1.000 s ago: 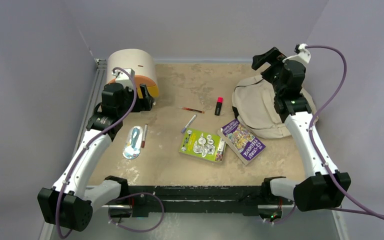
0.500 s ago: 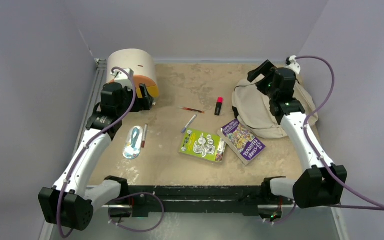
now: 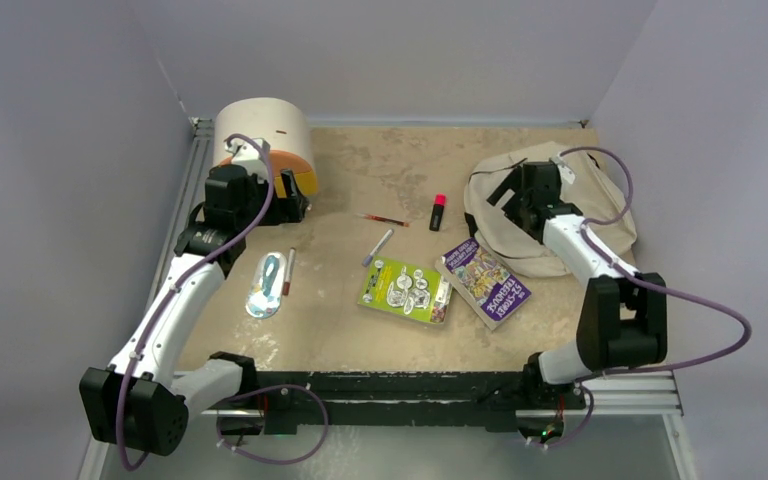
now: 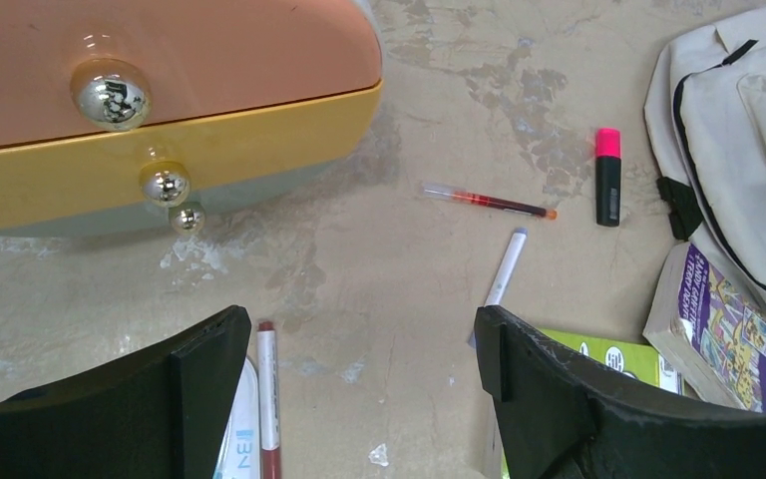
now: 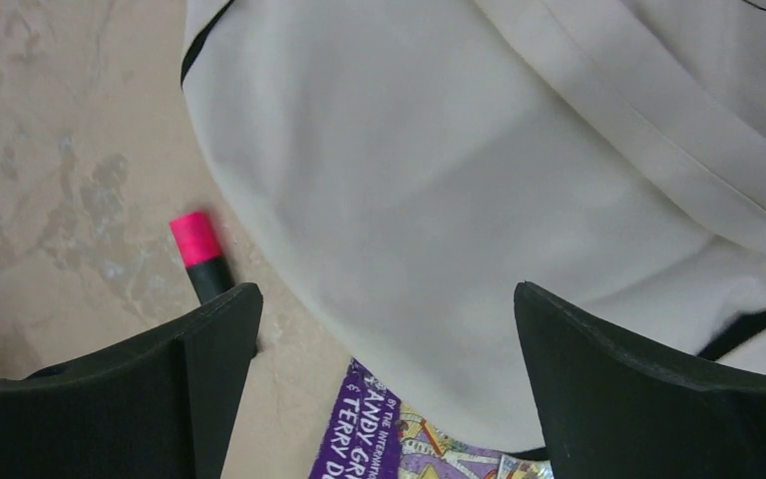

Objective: Pack the student bag
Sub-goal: Pick up the student bag at the center of the board.

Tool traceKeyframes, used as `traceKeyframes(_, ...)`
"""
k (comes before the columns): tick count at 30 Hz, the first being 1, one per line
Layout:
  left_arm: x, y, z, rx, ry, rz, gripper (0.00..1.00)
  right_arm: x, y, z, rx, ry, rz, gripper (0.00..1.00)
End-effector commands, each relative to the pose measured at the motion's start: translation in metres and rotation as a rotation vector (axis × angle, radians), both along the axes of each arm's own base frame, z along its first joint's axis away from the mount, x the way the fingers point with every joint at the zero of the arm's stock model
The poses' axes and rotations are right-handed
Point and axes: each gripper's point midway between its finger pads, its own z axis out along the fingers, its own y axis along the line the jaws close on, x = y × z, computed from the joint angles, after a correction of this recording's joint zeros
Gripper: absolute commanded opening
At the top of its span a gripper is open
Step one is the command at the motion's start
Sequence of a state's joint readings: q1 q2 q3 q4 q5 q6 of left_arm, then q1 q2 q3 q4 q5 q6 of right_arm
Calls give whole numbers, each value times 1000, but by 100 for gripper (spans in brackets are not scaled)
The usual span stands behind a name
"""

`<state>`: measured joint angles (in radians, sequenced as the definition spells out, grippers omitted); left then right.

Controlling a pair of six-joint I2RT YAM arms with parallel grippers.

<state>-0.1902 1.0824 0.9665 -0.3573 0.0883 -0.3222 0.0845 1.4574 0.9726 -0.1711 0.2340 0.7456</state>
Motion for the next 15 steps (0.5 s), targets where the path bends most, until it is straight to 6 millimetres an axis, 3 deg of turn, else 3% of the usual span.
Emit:
traceKeyframes(1, 4, -3, 9, -25, -30, -11, 83, 21, 27, 3, -61, -55, 247, 99)
traceKeyframes(8, 4, -4, 8, -27, -29, -20, 83, 38, 63, -18, -330, 47, 352, 99)
traceKeyframes(15, 5, -4, 7, -25, -26, -18, 83, 53, 50, -31, -537, 142, 269, 99)
